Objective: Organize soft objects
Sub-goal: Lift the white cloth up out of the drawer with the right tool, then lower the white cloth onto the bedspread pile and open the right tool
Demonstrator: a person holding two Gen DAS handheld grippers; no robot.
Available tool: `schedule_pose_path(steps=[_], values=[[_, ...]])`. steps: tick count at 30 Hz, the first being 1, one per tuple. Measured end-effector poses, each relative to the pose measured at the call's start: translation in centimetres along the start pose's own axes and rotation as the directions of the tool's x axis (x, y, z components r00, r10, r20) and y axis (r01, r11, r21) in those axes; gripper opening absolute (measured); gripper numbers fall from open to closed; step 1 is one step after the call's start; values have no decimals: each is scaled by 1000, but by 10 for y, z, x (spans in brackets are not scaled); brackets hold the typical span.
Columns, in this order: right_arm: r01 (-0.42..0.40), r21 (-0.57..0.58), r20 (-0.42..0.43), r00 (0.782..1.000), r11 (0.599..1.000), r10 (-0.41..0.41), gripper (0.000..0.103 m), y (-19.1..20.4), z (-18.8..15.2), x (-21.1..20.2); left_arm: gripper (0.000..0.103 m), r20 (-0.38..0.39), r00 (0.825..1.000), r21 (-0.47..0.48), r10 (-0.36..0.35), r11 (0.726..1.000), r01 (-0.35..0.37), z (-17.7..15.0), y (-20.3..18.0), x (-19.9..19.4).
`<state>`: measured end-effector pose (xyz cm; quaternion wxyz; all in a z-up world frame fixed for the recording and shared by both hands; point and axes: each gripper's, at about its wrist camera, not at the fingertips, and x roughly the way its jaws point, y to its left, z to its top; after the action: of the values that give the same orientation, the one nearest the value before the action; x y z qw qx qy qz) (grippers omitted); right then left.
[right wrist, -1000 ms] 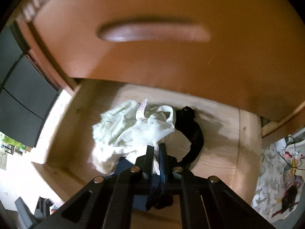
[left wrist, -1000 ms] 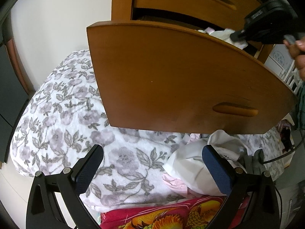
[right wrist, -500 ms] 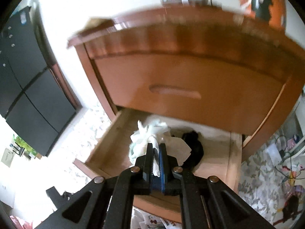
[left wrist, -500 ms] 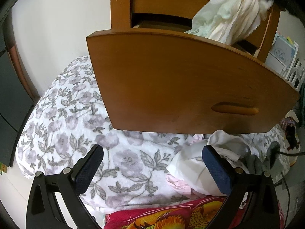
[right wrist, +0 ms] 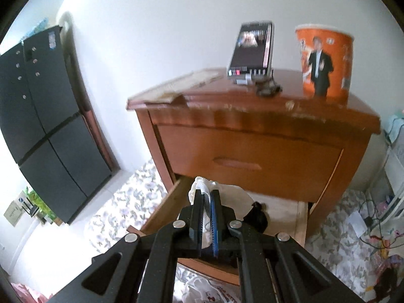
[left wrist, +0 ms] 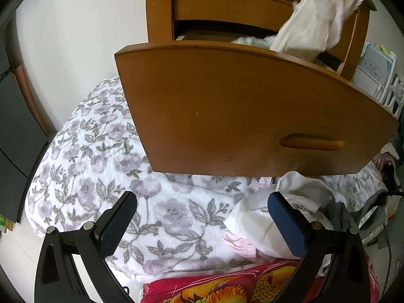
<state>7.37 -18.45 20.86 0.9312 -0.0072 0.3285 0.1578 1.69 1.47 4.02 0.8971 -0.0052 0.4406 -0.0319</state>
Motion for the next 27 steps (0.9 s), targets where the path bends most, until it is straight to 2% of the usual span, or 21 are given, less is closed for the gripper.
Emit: schedule_pose_path(steps=[9, 27], values=[[-31, -28, 157, 987, 999, 35, 6, 5, -2, -59, 103, -3, 1000, 13, 9, 1000, -9, 0, -2, 1], [-68, -91, 171, 982, 993, 83, 6, 21, -38, -106, 103, -8, 999, 37, 34, 999, -34, -1, -6, 2]])
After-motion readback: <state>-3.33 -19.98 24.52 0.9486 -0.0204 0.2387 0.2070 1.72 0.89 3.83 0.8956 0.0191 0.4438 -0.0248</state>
